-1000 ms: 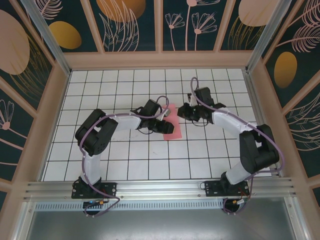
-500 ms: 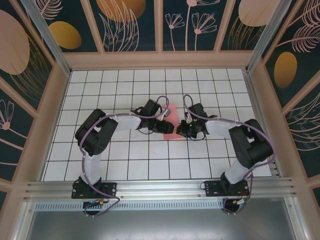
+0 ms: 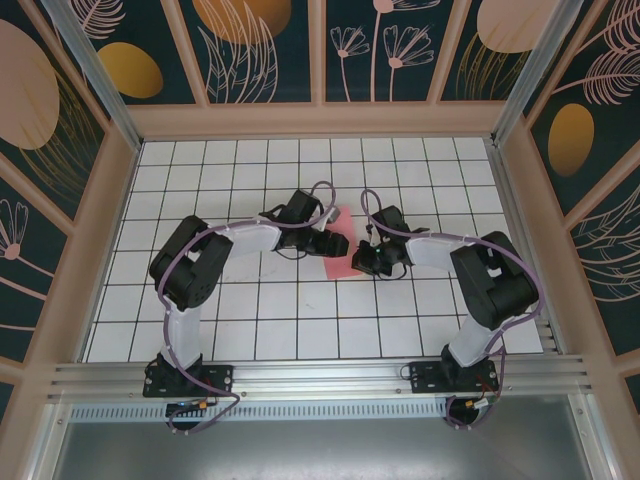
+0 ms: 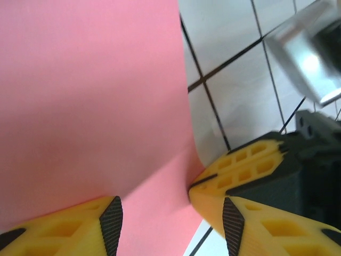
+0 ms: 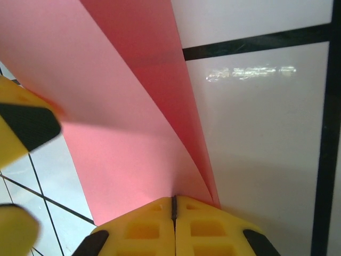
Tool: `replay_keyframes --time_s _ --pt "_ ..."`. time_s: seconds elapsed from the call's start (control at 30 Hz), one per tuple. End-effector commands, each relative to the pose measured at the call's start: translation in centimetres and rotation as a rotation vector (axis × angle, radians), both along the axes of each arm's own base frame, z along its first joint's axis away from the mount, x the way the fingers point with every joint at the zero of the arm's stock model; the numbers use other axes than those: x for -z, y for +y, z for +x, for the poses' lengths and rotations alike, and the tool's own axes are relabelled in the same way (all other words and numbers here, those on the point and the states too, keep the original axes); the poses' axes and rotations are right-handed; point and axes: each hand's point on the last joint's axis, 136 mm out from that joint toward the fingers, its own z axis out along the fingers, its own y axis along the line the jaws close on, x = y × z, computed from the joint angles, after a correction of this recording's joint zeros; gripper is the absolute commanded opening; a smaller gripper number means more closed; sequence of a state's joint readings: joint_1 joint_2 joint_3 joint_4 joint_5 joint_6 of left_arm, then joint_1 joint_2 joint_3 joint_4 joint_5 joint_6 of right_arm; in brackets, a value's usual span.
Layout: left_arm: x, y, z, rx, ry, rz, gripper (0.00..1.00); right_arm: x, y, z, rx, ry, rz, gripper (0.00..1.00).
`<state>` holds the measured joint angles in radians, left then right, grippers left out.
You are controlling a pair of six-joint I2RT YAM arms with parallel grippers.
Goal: Fold a paper plane with a square sheet of paper (fold left side to right side)
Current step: First fold the square sheet of paper in half at the center of the table.
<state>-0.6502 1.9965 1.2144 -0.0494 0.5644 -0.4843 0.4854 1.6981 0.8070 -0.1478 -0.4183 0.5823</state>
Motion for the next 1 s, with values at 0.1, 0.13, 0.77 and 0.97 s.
replay_keyframes --time_s 0.1,0.13,0.77,0.97 --pt "1.1 0.3 0.9 -0.02 0.012 0.043 0.56 3.6 -2.5 -1.6 0.011 0.081 -0.164 0.08" --pt "1.4 0.5 0.8 -0.023 0.017 0.049 0.56 3.5 -2.5 -1.6 0.011 0.079 -0.167 0.08" --pt "4.3 3.8 4.9 -0.155 0.006 0.145 0.57 4.6 -4.2 -2.6 0.005 0.111 -0.254 0.08" --pt "3.9 4.3 7.9 -0.201 -0.012 0.135 0.59 4.6 -4.4 -2.8 0.002 0.115 -0.259 0.08"
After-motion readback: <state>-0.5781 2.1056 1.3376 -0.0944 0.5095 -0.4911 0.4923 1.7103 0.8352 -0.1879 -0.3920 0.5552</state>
